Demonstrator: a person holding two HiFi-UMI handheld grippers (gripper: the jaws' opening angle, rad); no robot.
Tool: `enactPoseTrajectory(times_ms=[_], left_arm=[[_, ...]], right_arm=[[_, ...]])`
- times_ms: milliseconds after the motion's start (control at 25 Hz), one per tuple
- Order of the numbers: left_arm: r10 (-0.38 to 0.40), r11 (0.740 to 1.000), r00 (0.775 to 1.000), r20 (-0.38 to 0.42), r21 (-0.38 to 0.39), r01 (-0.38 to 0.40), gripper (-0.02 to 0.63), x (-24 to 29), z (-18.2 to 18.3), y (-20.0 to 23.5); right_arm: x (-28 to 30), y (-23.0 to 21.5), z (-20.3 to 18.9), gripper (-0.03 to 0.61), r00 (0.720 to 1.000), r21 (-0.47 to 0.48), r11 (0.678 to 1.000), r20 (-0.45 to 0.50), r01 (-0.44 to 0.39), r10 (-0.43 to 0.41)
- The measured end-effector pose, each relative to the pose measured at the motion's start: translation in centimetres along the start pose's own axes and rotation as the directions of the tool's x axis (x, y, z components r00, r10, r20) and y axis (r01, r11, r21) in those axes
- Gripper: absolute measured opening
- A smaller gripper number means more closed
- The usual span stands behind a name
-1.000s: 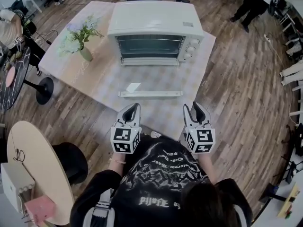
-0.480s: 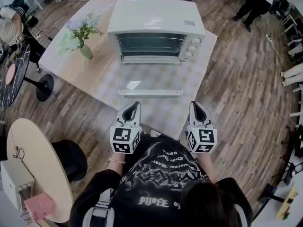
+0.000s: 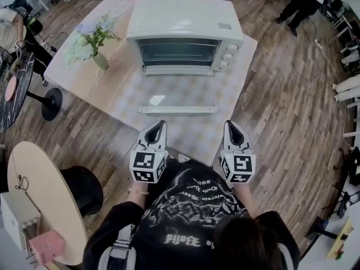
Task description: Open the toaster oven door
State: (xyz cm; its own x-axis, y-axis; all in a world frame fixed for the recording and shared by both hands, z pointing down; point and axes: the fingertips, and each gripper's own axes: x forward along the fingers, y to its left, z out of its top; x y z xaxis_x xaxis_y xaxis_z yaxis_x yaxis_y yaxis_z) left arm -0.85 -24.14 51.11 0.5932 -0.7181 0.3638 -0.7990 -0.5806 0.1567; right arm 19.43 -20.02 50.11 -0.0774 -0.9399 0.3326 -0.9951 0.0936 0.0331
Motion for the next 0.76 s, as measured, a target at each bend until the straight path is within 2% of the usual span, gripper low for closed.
enactPoseTrajectory(times_ms=[760], left_arm=[[-0.042, 0.999, 0.999, 0.006, 0.008, 0.042, 0.020, 1.2, 0.4, -0.6]], right_arm=[[-0.7, -0.5, 0.1, 0.008, 0.999, -0.017, 0.999, 0.013, 0.046, -0.046]])
